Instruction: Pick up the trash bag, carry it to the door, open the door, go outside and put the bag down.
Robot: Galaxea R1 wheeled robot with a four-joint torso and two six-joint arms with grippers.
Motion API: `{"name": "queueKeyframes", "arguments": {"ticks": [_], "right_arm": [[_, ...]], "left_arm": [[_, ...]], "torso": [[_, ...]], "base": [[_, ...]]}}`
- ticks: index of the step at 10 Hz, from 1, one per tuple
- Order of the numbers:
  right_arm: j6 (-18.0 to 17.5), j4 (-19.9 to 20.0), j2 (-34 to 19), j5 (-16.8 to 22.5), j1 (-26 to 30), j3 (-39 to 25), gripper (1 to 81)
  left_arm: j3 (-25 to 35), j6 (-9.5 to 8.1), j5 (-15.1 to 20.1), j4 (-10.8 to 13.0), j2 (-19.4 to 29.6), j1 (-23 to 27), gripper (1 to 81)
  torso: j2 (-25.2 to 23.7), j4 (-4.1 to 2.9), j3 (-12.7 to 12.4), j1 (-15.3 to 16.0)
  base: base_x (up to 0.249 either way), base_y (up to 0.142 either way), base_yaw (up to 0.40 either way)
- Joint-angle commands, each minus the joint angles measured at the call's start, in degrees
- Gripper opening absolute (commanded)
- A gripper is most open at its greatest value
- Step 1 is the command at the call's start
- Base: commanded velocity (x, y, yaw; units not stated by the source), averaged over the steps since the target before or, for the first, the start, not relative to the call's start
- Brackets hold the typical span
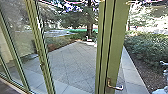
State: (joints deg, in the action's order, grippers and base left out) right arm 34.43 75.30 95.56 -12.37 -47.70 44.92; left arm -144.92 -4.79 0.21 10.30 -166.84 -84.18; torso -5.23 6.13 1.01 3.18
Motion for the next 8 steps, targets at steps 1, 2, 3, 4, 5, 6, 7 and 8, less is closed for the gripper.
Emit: {"name": "queueKeyframes", "arguments": {"ticks": [1, 2, 3, 4, 5, 6, 7, 8], "right_arm": [[0.03, 8.27, -0.79, 4.90, 9.15, 2.17, 81.1], [0.03, 10.53, -0.35, 5.17, 10.81, 2.95, 81.1], [0.03, 12.84, 0.44, 5.69, 12.14, 4.19, 81.1], [0.03, 14.70, 1.59, 6.57, 13.45, 5.87, 81.1], [-0.06, 16.43, 2.55, 7.79, 14.50, 7.52, 81.1], [-0.06, 17.95, 3.35, 9.12, 15.22, 8.94, 81.1], [-0.06, 19.62, 4.40, 10.00, 15.65, 10.96, 81.1], [-0.06, 21.19, 5.62, 10.26, 16.27, 12.63, 81.1]], "left_arm": [[0.34, -0.04, 2.61, -0.37, -0.08, 3.44, 1.0], [0.34, -0.13, 2.61, -0.37, -0.08, 3.44, 1.0], [0.34, -0.13, 2.61, -0.28, -0.08, 3.44, 1.0], [0.34, -0.13, 2.61, -0.28, -0.08, 3.44, 1.0], [0.25, -0.13, 2.61, -0.28, 0.01, 3.36, 1.0], [0.25, -0.04, 2.61, -0.28, 0.01, 3.44, 1.0], [0.16, -0.13, 2.61, -0.28, 0.01, 3.44, 1.0], [0.16, -0.05, 2.61, -0.28, 0.01, 3.44, 1.0]], "torso": [[0.00, 0.00, 0.00, 0.00], [0.00, 0.00, 0.00, 0.00], [0.00, 0.00, 0.00, 0.00], [0.00, 0.00, 0.00, 0.00], [0.00, 0.00, 0.00, 0.00], [0.00, 0.00, 0.00, 0.00], [0.00, 0.00, 0.02, 0.00], [0.00, 0.00, 0.02, 0.00]], "base": [[0.000, 0.000, 0.000], [0.000, 0.000, 0.000], [0.000, 0.000, 0.000], [0.000, 0.000, 0.000], [0.000, 0.000, 0.000], [0.000, 0.000, 0.000], [0.000, 0.000, 0.000], [0.000, 0.000, 0.000]]}}
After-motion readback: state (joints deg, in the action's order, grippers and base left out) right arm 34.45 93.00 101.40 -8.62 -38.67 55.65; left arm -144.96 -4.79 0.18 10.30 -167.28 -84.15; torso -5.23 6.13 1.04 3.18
